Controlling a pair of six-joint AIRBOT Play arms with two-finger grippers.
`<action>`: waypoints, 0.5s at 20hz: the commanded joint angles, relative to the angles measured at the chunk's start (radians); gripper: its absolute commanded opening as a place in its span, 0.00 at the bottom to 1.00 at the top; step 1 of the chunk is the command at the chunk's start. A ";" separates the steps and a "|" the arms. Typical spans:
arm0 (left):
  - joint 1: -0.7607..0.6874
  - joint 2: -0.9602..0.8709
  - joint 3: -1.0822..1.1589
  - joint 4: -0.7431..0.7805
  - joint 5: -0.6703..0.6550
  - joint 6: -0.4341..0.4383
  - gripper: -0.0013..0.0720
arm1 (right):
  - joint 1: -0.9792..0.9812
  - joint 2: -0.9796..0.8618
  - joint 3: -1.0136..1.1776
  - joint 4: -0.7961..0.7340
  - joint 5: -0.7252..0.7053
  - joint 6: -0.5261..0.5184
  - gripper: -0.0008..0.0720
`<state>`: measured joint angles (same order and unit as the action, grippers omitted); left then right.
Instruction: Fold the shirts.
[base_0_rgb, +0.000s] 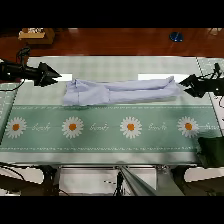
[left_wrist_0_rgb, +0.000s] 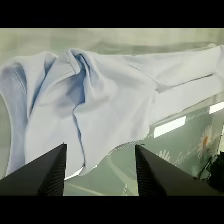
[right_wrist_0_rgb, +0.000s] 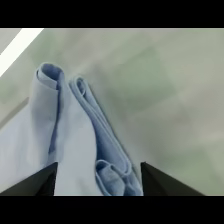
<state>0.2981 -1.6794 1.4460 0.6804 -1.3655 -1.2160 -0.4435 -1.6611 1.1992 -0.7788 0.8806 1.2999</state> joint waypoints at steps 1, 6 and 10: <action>-0.023 0.003 0.001 0.000 -0.008 -0.001 0.65 | 0.038 -0.071 0.000 0.159 -0.003 -0.039 0.83; -0.044 0.002 0.001 0.000 -0.005 0.000 0.65 | 0.154 -0.123 0.000 0.255 -0.123 -0.058 0.82; -0.045 0.002 0.001 0.000 -0.005 -0.001 0.65 | 0.233 -0.127 0.000 0.262 -0.252 -0.055 0.33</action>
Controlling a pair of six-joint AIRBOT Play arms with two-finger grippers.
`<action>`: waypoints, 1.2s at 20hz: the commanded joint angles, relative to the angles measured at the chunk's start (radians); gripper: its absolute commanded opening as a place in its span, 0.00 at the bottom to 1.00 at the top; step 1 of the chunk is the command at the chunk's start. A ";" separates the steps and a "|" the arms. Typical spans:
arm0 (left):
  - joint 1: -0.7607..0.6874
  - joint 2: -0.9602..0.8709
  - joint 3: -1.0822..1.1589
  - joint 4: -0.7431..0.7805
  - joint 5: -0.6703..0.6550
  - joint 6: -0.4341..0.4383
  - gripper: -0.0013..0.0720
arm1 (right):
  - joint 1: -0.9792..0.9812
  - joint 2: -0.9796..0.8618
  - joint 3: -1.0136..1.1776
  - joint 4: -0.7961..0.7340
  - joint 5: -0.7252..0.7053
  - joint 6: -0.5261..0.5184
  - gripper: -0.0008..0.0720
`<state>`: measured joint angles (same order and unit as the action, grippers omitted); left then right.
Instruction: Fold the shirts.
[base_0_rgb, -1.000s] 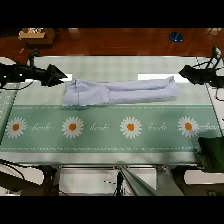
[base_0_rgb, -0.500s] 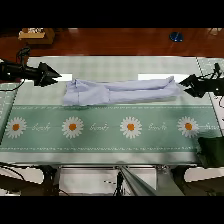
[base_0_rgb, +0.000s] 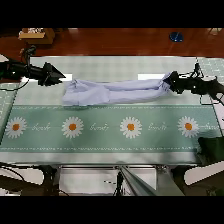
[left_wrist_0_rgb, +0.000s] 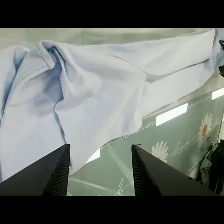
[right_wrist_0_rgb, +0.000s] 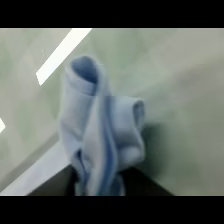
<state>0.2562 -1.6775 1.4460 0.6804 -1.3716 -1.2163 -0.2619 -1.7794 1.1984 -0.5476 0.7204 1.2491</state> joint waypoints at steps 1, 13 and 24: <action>-0.003 0.001 0.001 0.000 0.000 -0.001 0.65 | 0.058 -0.008 0.001 0.031 -0.097 -0.005 0.12; -0.208 0.001 0.001 -0.203 0.075 0.026 0.05 | 0.016 0.375 0.001 -0.273 0.138 0.000 0.05; -0.717 -0.085 0.001 -0.244 0.401 0.006 0.05 | 0.016 0.839 0.001 -0.308 0.371 0.153 0.05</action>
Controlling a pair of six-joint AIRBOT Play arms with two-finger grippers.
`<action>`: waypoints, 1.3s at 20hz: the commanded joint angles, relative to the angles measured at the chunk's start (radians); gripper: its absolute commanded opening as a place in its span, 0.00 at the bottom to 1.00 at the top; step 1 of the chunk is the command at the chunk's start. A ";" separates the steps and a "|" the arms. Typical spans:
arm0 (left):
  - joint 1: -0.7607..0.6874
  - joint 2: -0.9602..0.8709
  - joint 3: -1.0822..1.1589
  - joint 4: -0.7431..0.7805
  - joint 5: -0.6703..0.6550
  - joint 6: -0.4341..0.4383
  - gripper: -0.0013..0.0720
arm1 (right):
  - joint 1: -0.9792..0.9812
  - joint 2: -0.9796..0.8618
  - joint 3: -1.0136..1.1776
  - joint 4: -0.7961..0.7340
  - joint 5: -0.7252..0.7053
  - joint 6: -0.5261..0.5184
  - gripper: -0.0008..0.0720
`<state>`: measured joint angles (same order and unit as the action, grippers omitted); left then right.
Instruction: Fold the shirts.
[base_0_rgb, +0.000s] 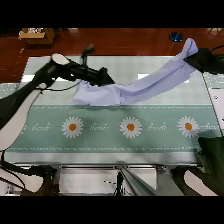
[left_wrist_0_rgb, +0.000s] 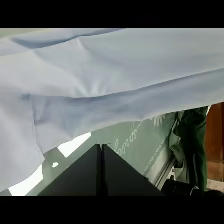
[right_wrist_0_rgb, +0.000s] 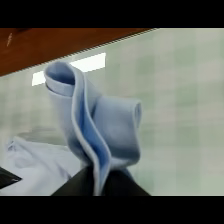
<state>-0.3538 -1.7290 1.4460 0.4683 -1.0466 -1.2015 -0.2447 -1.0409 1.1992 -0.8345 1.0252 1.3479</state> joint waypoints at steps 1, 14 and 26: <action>-0.134 -0.050 0.001 -0.060 0.088 -0.008 0.05 | 0.000 0.133 0.000 -0.036 0.092 0.077 0.05; -0.429 -0.195 0.002 -0.430 0.168 0.063 0.05 | -0.001 0.334 0.000 -0.153 0.200 0.205 0.05; 0.177 0.166 0.001 0.037 0.045 0.010 0.04 | 0.106 0.260 0.000 -0.224 0.140 0.204 0.05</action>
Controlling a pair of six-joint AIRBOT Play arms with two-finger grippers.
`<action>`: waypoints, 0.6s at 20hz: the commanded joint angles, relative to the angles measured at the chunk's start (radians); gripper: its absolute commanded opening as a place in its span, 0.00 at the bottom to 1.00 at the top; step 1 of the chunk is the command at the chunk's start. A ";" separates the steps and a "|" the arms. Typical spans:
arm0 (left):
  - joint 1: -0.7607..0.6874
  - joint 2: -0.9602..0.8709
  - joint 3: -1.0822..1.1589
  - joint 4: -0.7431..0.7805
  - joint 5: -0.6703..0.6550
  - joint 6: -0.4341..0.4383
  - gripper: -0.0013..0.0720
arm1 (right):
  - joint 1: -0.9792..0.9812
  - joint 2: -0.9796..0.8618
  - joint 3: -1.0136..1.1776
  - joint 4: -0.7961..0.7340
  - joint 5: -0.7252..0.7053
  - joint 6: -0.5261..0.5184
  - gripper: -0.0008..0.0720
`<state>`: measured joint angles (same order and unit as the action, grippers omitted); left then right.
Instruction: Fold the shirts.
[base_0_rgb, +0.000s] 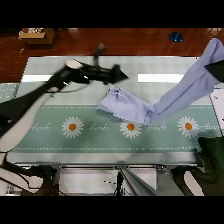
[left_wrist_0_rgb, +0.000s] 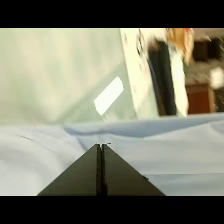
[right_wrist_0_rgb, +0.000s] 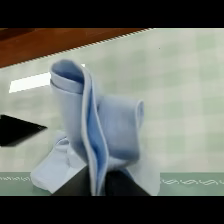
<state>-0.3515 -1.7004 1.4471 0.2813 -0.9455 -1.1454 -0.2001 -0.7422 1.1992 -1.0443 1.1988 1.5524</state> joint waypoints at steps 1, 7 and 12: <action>0.239 0.201 0.000 0.287 -0.091 -0.047 0.04 | 0.118 -0.076 0.000 -0.017 -0.073 0.000 0.05; 0.505 0.467 0.000 0.416 -0.230 -0.064 0.04 | 0.504 -0.404 0.000 -0.017 -0.399 0.039 0.05; 0.537 0.558 0.000 0.416 -0.314 -0.064 0.04 | 0.724 -0.730 0.000 0.016 -0.699 0.078 0.05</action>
<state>0.1555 -1.1995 1.4471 0.6754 -1.2018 -1.2049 0.4049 -1.3083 1.1992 -1.0512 0.6888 1.5993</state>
